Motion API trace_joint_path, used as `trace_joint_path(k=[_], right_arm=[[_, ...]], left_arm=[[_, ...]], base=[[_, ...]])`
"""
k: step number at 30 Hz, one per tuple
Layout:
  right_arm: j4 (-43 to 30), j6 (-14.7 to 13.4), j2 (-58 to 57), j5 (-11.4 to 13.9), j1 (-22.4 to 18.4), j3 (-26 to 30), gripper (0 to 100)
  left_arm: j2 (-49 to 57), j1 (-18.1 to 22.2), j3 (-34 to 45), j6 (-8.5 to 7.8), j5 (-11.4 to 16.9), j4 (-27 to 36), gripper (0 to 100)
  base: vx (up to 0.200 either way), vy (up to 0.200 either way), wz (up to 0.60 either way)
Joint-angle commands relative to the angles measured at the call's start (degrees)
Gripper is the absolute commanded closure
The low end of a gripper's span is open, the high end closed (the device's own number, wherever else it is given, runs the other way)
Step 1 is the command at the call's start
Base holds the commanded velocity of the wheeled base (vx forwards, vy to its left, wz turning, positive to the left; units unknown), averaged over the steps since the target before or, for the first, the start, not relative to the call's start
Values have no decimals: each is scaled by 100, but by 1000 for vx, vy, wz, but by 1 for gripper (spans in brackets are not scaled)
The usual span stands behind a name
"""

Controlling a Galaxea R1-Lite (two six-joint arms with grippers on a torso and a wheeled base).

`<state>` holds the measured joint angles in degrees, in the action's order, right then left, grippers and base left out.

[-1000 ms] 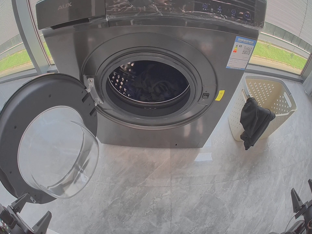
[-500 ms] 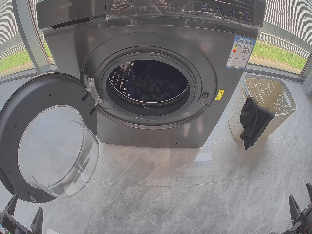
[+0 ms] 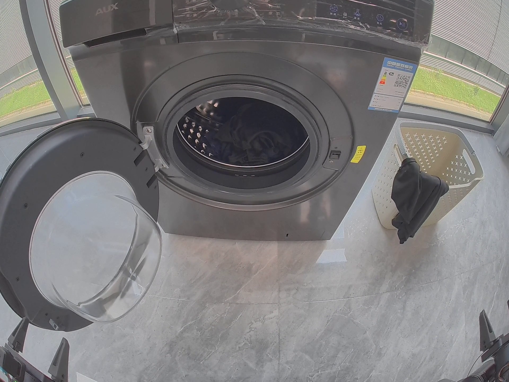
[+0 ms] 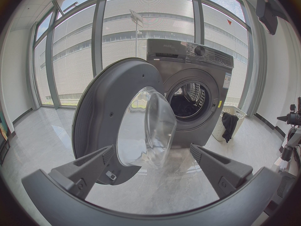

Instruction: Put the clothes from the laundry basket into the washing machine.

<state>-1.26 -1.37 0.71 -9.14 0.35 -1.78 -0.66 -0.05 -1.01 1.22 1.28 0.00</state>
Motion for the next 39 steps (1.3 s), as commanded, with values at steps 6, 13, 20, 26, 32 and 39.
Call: trace_joint_path(k=[6, 13, 20, 26, 32, 39], right_arm=[[64, -110, -71, 756, 9, 116, 0], [64, -101, -71, 782, 9, 125, 0], [55, -101, -71, 782, 9, 125, 0], [55, -101, -71, 782, 9, 116, 0], [55, -101, -71, 782, 17, 125, 0], [64, -101, -71, 782, 9, 125, 0]], left_arm=[[57, 5, 101, -60, 4, -9, 0], [57, 5, 101, -52, 13, -9, 0], [57, 14, 101, -78, 13, -9, 0], [57, 5, 101, -69, 13, -9, 0], [57, 5, 101, -69, 13, -9, 0], [57, 5, 101, -69, 13, -9, 0]], base=[[0, -200, 0], [0, -171, 0], [0, -57, 0], [0, -200, 0], [0, -200, 0], [0, -200, 0]])
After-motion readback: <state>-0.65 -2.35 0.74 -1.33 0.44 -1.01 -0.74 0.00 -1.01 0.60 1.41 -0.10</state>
